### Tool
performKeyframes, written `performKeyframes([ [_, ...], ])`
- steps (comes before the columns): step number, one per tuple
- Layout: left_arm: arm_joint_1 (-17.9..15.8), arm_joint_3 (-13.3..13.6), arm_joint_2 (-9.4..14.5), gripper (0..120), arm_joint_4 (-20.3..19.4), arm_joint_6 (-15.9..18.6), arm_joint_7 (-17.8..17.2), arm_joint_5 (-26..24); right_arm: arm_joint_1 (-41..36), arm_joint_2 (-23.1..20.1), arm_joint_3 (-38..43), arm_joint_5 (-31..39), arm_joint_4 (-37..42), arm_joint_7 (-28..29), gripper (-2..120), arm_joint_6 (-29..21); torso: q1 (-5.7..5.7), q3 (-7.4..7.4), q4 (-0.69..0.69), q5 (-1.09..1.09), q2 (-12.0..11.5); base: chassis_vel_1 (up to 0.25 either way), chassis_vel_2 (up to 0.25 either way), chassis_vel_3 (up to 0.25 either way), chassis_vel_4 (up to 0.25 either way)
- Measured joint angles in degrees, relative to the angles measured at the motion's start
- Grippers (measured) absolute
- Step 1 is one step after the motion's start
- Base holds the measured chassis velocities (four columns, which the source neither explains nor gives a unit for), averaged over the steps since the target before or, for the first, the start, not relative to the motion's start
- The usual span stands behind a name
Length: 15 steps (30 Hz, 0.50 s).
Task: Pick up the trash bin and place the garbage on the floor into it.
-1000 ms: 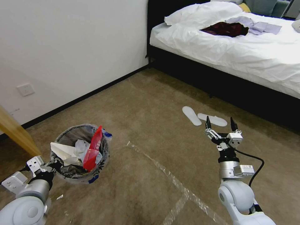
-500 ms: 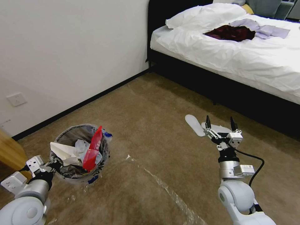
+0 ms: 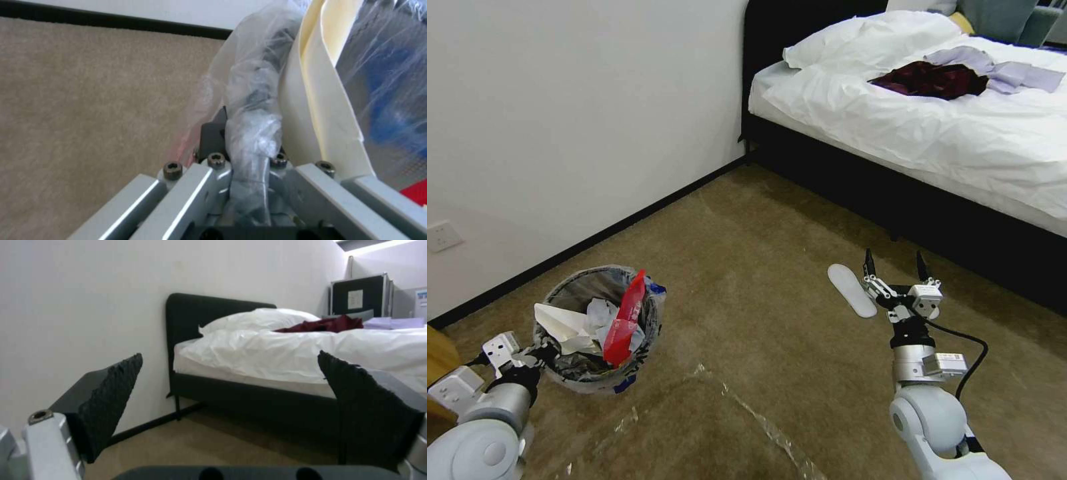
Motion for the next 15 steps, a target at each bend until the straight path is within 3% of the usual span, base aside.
performKeyframes([
  [15, -0.57, 0.09, 0.40, 1, 1.00, -0.01, -0.06, -0.33, 0.44, 0.47, -0.74, -0.37, -1.15, 0.02, 100, 1.27, 0.01, 0.01, 0.01, 0.03, 0.00, -0.177, 0.166, 0.176, -0.169],
])
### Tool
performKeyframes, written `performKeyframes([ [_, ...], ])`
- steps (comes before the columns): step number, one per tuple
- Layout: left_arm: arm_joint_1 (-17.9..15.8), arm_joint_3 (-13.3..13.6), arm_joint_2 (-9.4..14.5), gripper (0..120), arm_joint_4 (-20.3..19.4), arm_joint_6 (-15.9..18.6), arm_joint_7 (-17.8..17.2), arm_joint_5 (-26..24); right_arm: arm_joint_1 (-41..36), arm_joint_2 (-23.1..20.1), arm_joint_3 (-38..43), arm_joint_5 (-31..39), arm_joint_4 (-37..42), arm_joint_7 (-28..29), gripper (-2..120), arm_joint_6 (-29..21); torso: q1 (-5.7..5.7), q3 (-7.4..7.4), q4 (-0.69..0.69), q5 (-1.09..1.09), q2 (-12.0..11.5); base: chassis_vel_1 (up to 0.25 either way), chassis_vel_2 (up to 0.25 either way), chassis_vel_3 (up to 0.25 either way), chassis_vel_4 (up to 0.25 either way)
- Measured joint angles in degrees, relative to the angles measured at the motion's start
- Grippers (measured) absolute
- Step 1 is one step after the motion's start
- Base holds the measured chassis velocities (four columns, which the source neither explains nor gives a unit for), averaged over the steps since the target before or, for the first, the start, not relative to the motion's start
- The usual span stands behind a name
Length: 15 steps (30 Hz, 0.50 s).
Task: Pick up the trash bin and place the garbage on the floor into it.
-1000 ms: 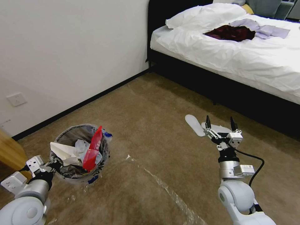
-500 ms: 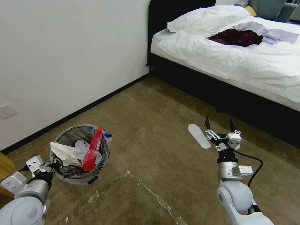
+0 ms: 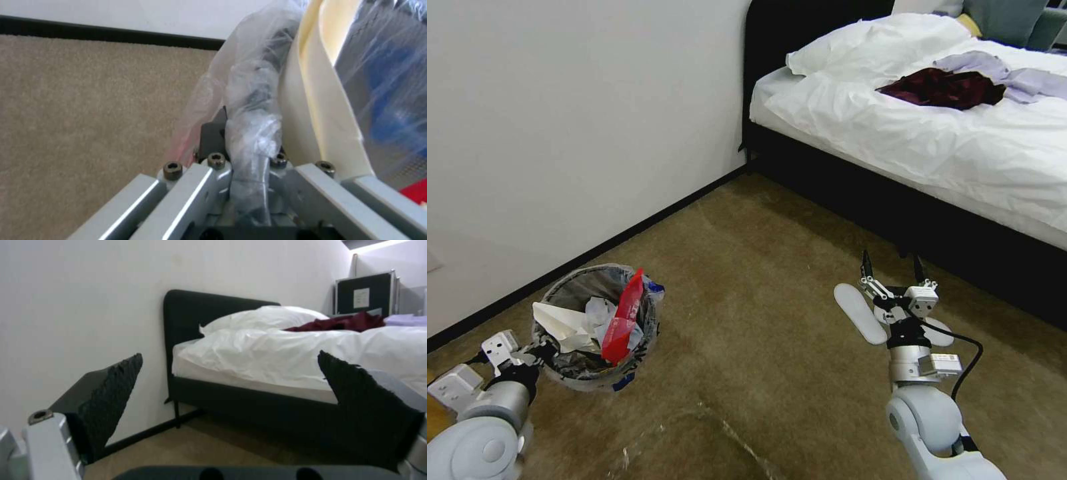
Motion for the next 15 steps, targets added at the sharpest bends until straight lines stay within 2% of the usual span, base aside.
performKeyframes([
  [5, -0.09, 0.04, -0.02, 1, 0.12, 0.00, 0.00, 0.02, 0.14, 0.04, -0.24, 0.00, -0.11, -0.10, 100, 0.34, 0.00, 0.00, -0.02, -0.01, 0.00, -0.070, 0.071, 0.085, -0.066],
  [15, -0.07, -0.05, 0.14, 1, 0.35, 0.01, -0.06, -0.06, -0.18, 0.19, -0.17, -0.06, 0.00, -0.21, 100, 0.53, -0.01, -0.01, -0.01, -0.01, 0.00, 0.000, 0.000, 0.000, 0.000],
])
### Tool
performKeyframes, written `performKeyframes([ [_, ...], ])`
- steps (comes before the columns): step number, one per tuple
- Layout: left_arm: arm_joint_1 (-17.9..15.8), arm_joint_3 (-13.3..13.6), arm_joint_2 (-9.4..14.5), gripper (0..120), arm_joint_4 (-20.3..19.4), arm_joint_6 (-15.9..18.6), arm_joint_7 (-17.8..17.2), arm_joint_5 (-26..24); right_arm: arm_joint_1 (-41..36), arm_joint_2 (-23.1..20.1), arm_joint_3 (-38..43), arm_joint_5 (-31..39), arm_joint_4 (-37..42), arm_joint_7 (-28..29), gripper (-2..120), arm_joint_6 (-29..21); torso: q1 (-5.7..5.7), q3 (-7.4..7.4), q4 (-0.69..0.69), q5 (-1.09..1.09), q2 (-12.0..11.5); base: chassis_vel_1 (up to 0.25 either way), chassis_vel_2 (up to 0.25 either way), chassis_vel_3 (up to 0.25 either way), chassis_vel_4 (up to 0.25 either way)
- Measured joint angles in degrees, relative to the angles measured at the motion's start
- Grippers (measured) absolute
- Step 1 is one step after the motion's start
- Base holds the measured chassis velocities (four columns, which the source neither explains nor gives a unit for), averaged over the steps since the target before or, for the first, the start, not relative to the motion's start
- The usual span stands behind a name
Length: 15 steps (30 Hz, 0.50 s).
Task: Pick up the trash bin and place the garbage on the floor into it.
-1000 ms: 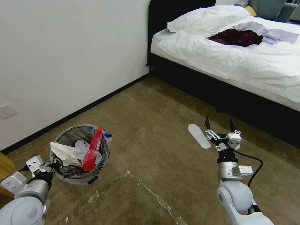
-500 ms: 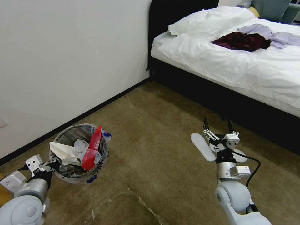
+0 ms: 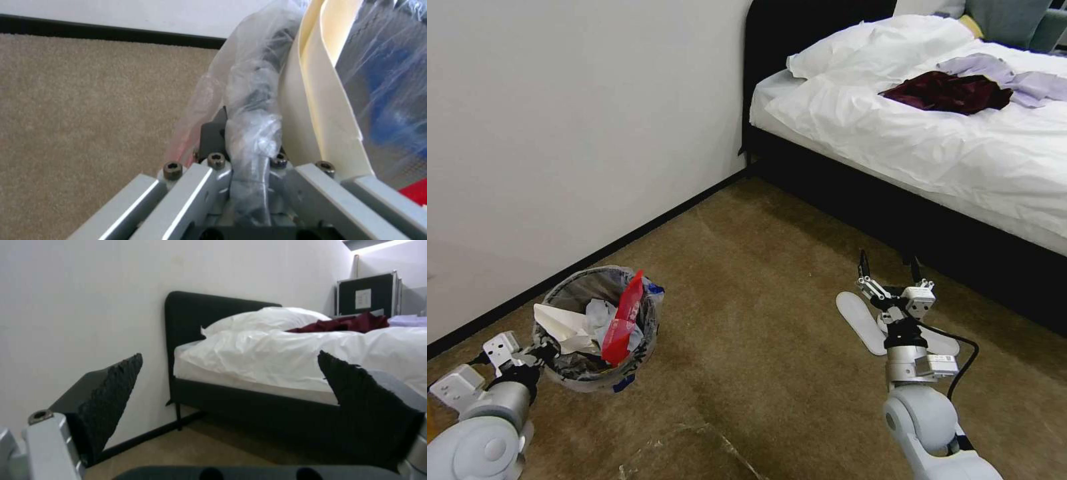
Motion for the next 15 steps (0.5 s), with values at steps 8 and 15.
performKeyframes([
  [8, 0.01, 0.12, -0.07, 1, 0.09, 0.06, -0.06, -0.17, -0.82, 0.00, 0.59, -0.35, 1.05, -0.06, 100, 0.06, 0.00, 0.00, 0.00, 0.00, 0.00, 0.000, 0.000, 0.000, 0.000],
  [15, -0.09, 0.12, 0.91, 1, 0.02, 0.39, -0.79, -1.08, -0.74, -0.91, 1.26, 0.44, 1.96, -0.05, 100, -0.51, 0.00, 0.00, 0.00, 0.00, 0.00, 0.000, 0.000, 0.000, 0.000],
])
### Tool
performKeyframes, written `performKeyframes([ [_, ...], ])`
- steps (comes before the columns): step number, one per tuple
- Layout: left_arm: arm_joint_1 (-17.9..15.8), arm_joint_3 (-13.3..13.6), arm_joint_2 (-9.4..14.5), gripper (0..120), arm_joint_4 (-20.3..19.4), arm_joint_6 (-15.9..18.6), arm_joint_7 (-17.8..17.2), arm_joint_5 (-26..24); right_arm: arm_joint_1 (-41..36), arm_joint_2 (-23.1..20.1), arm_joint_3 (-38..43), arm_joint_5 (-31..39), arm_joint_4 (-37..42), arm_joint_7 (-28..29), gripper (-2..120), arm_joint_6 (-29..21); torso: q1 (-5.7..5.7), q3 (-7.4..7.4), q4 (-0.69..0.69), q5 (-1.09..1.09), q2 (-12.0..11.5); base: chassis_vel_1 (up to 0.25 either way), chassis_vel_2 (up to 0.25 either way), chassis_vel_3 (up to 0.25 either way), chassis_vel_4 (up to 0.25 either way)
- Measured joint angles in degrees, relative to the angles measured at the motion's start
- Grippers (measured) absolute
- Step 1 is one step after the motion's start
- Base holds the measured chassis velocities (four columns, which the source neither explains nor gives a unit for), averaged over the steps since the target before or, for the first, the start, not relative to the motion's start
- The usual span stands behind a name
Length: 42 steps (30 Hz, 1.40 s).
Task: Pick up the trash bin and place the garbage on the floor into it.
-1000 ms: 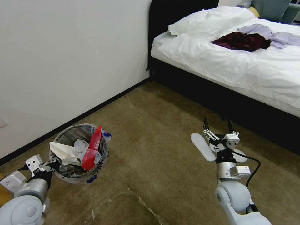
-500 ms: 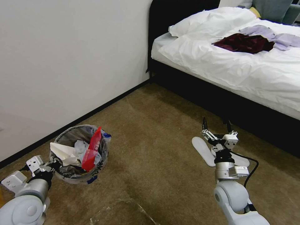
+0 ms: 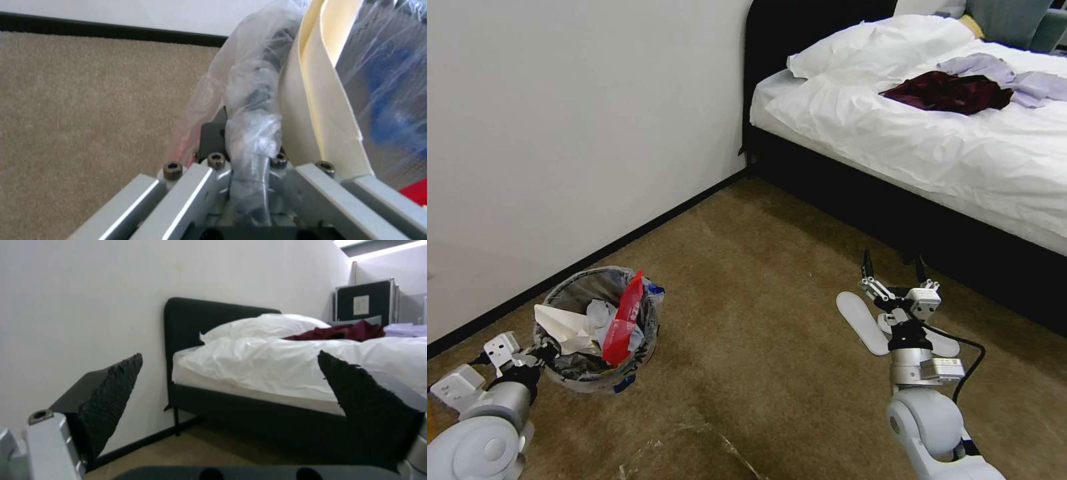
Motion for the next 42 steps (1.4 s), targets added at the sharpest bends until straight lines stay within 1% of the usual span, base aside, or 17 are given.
performKeyframes([
  [4, -0.10, 0.08, 0.70, 1, -0.01, 0.06, -0.04, -0.19, 0.07, -0.48, 0.17, 0.30, -0.44, 0.02, 100, -0.08, 0.00, 0.00, 0.00, 0.00, 0.00, 0.000, 0.000, 0.000, 0.000],
  [10, -0.10, 0.25, 0.87, 1, -0.20, 0.08, -0.05, -0.32, -0.09, 0.05, 0.05, 0.36, -0.83, 0.03, 100, -0.18, 0.00, 0.00, 0.00, 0.00, 0.00, 0.000, 0.000, 0.000, 0.000],
  [12, -0.08, 0.39, 0.70, 1, -0.57, 0.08, 0.02, -0.31, -0.20, 1.02, -0.28, 0.19, -1.07, 0.01, 100, -0.23, 0.00, 0.00, 0.00, 0.00, 0.00, 0.000, 0.000, 0.000, 0.000],
  [15, -0.10, 0.55, 0.50, 1, -0.81, 0.09, 0.10, -0.23, -0.34, 1.39, -0.32, 0.09, -1.16, -0.09, 100, -0.23, 0.00, 0.00, 0.00, 0.00, 0.00, 0.000, 0.000, 0.000, 0.000],
  [27, -0.29, 0.99, -0.31, 1, -1.01, 0.06, 0.40, 0.18, -0.39, 1.72, 0.23, -0.09, -1.33, -0.31, 100, -0.21, 0.00, 0.00, 0.00, 0.00, 0.00, 0.000, 0.000, 0.000, 0.000],
  [42, -0.05, 1.02, -1.37, 1, -1.91, -0.14, 0.89, 0.68, -0.38, 3.58, 1.30, -1.55, -1.76, -0.65, 100, -0.12, 0.01, 0.00, 0.00, 0.00, 0.00, 0.000, 0.000, 0.000, 0.000],
])
